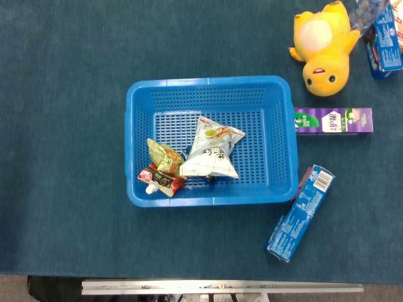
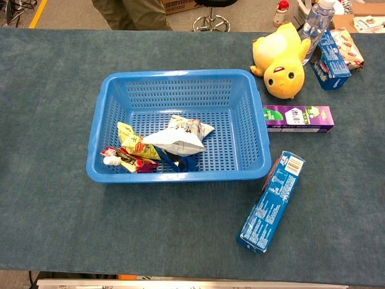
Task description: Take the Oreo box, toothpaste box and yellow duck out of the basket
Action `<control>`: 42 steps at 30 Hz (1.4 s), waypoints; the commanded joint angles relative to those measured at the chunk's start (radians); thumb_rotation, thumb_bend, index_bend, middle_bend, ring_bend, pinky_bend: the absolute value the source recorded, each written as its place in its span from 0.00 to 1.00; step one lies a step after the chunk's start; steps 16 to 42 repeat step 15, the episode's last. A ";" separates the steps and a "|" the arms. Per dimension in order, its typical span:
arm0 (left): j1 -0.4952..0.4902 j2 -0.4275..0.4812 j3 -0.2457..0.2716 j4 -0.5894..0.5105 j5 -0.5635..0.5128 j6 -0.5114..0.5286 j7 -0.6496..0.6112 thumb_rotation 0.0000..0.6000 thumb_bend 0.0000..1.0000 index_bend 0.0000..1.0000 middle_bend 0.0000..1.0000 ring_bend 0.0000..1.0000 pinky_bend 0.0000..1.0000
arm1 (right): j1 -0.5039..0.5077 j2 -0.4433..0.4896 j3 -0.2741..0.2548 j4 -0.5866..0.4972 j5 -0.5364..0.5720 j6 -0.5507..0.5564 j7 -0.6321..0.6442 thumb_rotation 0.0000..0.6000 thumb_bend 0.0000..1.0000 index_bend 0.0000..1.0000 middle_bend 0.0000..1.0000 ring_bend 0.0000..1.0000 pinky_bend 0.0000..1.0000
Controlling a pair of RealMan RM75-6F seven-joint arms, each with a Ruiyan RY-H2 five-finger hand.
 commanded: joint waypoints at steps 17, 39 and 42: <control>-0.010 -0.007 -0.004 0.012 -0.002 -0.004 -0.003 1.00 0.36 0.32 0.31 0.29 0.51 | -0.096 -0.033 0.044 0.032 0.051 0.068 0.068 1.00 0.00 0.29 0.32 0.33 0.45; -0.010 -0.007 -0.004 0.012 -0.002 -0.004 -0.003 1.00 0.36 0.32 0.31 0.29 0.51 | -0.096 -0.033 0.044 0.032 0.051 0.068 0.068 1.00 0.00 0.29 0.32 0.33 0.45; -0.010 -0.007 -0.004 0.012 -0.002 -0.004 -0.003 1.00 0.36 0.32 0.31 0.29 0.51 | -0.096 -0.033 0.044 0.032 0.051 0.068 0.068 1.00 0.00 0.29 0.32 0.33 0.45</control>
